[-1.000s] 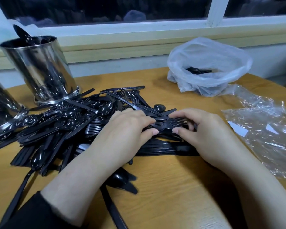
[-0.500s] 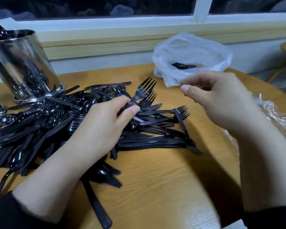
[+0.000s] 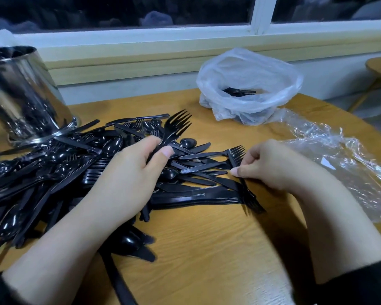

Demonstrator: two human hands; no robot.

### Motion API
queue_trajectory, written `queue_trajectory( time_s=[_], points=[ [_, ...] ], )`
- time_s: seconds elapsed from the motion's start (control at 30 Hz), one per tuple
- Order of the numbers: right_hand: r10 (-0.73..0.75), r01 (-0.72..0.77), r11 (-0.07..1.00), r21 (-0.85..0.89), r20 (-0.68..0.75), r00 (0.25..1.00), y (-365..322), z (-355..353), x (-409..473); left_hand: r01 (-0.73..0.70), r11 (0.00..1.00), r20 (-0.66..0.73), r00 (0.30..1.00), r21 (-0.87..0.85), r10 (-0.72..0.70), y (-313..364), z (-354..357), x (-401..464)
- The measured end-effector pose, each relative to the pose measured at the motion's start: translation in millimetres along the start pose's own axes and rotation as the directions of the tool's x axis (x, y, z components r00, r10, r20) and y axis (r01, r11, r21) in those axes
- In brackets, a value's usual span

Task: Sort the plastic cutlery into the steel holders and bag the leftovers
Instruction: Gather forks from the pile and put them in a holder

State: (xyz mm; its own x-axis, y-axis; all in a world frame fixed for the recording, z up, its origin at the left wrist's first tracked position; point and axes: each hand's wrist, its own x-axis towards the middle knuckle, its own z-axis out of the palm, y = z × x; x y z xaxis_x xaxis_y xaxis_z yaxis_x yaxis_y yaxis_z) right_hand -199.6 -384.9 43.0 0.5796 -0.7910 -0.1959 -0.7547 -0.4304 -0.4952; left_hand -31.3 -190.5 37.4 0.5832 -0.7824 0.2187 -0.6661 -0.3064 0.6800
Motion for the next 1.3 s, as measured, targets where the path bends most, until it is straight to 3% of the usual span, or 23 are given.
queue_trajectory(
  time_s=[0.33, 0.43, 0.57, 0.63, 0.77, 0.87, 0.93, 1.07, 1.2, 1.3],
  points=[
    [-0.024, 0.024, 1.0, 0.003, 0.021, 0.999, -9, 5, -5, 0.018, 0.999, 0.033, 0.999, -0.028, -0.017, -2, 1, 1],
    [-0.089, 0.091, 0.993, 0.074, -0.026, 0.996, -5, -4, -10, 0.05, 0.988, 0.054, 0.998, -0.145, -0.043, -5, 2, 2],
    [-0.264, 0.299, 0.895, 0.331, -0.147, 0.953, -16, -3, -15, 0.146, 0.897, 0.076, 0.989, -0.417, -0.125, -10, 2, 6],
    [-0.319, 0.36, 0.882, 0.304, -0.177, 0.931, -24, 2, -16, 0.141, 0.87, 0.061, 0.99, -0.472, -0.127, -9, 0, 6],
    [-0.397, 0.401, 0.915, 0.043, -0.078, 0.914, -34, 12, -18, -0.045, 0.965, -0.147, 0.989, -0.259, 0.007, -3, -8, 3],
    [-0.436, 0.435, 0.9, 0.028, 0.033, 0.899, -46, 18, -25, -0.13, 0.989, -0.242, 0.964, -0.075, 0.108, 3, -12, 0],
    [-0.478, 0.476, 0.878, 0.047, 0.029, 0.878, -54, 21, -29, -0.115, 0.993, -0.176, 0.978, -0.024, 0.109, 2, -10, -1],
    [-0.508, 0.518, 0.849, 0.105, -0.112, 0.854, -58, 29, -29, -0.059, 0.998, 0.068, 0.996, 0.029, 0.057, -4, -1, 0],
    [-0.437, 0.474, 0.866, 0.159, -0.221, 0.872, -43, 24, -18, 0.049, 0.999, 0.05, 0.998, -0.015, -0.048, -5, -5, 4],
    [-0.359, 0.435, 0.836, 0.333, -0.267, 0.894, -36, 20, -11, 0.076, 0.996, 0.038, 0.997, -0.037, -0.074, -6, -7, 4]
  ],
)
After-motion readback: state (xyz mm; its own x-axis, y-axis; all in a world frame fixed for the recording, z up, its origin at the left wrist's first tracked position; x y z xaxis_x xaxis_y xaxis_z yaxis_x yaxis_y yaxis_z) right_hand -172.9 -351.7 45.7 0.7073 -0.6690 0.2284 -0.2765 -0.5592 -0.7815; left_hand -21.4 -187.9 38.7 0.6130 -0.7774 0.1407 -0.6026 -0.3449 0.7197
